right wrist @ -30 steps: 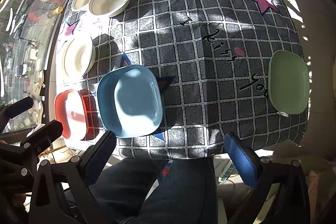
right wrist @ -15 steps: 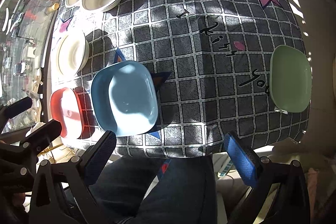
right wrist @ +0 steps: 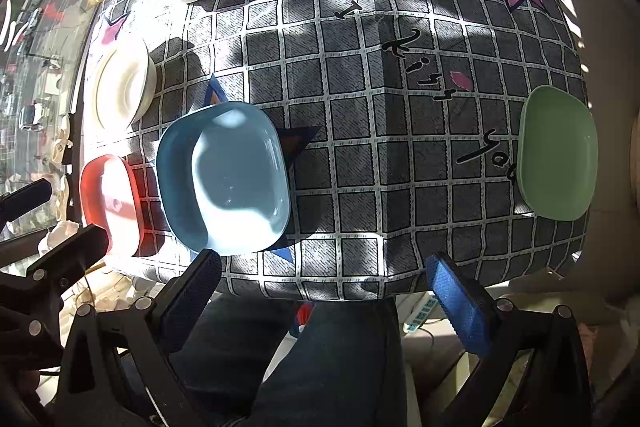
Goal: Organize plates and bowls
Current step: 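Move the right tool toward the light blue square plate, then grasp the light blue square plate rim with the right tool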
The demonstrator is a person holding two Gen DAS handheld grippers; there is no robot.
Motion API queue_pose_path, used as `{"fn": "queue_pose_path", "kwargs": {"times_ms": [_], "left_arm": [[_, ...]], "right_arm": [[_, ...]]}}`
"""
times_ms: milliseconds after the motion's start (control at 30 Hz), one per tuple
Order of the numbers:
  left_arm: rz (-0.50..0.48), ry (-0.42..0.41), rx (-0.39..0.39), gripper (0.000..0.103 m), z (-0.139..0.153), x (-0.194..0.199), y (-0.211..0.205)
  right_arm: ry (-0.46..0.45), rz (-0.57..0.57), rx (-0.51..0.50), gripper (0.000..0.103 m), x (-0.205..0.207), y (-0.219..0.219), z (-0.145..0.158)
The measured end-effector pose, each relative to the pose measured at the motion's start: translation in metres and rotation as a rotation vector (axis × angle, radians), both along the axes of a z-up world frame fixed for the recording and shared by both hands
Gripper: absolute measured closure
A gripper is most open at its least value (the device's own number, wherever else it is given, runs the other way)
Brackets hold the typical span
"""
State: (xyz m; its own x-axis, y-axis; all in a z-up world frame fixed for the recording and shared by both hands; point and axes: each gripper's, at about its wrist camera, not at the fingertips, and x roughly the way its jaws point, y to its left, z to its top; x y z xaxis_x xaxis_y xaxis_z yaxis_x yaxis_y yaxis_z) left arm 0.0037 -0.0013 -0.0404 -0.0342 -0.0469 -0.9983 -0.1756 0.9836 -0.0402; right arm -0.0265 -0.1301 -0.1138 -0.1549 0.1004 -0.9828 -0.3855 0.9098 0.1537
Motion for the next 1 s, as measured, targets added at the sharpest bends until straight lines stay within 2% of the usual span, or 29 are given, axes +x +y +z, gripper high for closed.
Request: {"fn": "queue_pose_path", "kwargs": {"times_ms": [200, 467, 567, 700, 1000], "left_arm": [[0.018, 0.002, 0.023, 0.0, -0.014, 0.004, 0.002], [0.081, 0.054, 0.041, 0.0, -0.056, 0.007, 0.009], [0.109, 0.066, 0.048, 0.0, -0.07, 0.007, 0.012], [0.16, 0.083, 0.014, 0.0, -0.09, 0.006, 0.016], [0.179, 0.086, 0.093, 0.0, -0.113, 0.004, 0.019]], "right_arm": [[-0.001, -0.029, -0.022, 0.0, 0.004, -0.005, -0.012], [0.019, -0.058, -0.065, 0.0, 0.01, -0.012, -0.035], [0.023, -0.042, -0.077, 0.0, 0.013, -0.007, -0.044], [0.037, 0.0, -0.091, 0.0, 0.012, 0.003, -0.063], [0.033, 0.087, -0.099, 0.0, 0.024, 0.034, -0.1]]}}
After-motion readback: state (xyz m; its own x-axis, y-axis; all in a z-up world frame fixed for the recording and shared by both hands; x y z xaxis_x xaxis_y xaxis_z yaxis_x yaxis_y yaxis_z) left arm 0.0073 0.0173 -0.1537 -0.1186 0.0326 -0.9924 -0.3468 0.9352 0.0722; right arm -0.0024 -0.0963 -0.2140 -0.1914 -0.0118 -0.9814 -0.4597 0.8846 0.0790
